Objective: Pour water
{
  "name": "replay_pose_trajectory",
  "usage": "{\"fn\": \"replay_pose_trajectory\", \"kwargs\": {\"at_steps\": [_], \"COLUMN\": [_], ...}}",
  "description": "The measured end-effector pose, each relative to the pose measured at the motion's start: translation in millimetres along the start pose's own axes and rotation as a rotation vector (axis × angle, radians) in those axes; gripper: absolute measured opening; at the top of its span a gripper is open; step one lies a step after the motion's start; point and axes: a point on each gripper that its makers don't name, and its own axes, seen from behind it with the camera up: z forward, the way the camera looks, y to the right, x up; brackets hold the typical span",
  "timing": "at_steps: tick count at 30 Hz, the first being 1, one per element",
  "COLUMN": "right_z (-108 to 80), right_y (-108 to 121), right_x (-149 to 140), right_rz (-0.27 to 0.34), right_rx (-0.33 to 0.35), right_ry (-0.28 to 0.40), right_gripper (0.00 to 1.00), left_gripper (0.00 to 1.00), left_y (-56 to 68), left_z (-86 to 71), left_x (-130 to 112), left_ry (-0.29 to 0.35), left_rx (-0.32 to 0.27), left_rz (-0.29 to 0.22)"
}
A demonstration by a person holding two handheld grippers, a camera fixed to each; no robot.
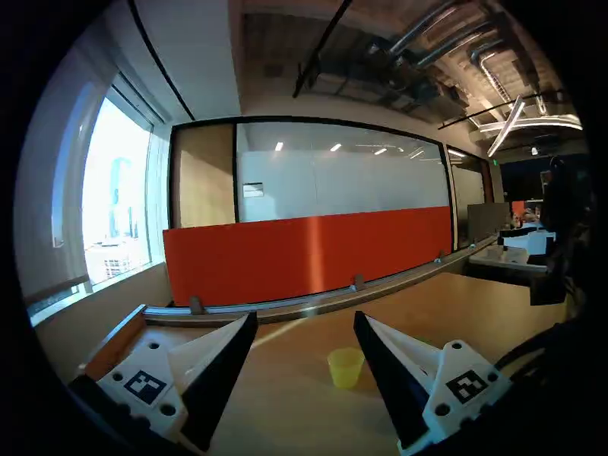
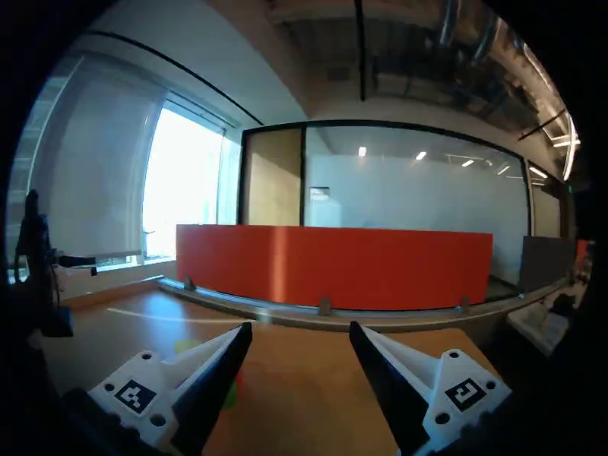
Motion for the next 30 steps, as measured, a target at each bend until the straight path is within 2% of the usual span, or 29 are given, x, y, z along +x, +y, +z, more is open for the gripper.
{"fn": "replay_pose_trajectory", "kwargs": {"at_steps": [5, 8, 14, 23, 30], "right_z": [-0.8, -1.7, -4.5, -4.4, -1.5], "right_y": [-19, -30, -42, -44, -44], "right_x": [6, 8, 9, 10, 5], "right_rz": [0.016, 0.032, 0.051, -0.004, -0.008], "right_rx": [0.098, 0.156, 0.235, 0.247, 0.267], "right_ry": [-0.003, -0.009, -0.038, -0.036, -0.059], "right_gripper": [0.99, 0.99, 0.99, 0.99, 0.99], "left_gripper": [0.94, 0.94, 0.94, 0.94, 0.94], "left_y": [11.5, 19.2, 36.0, 48.7, 59.4], "left_z": [-1.5, -3.8, -7.4, -6.6, -6.5], "left_x": [3, 7, 10, 10, 5], "left_ry": [-0.007, -0.006, -0.020, -0.032, -0.062], "left_rx": [-0.069, -0.118, -0.211, -0.267, -0.318], "left_rz": [-0.079, -0.103, -0.084, -0.079, -0.065]}}
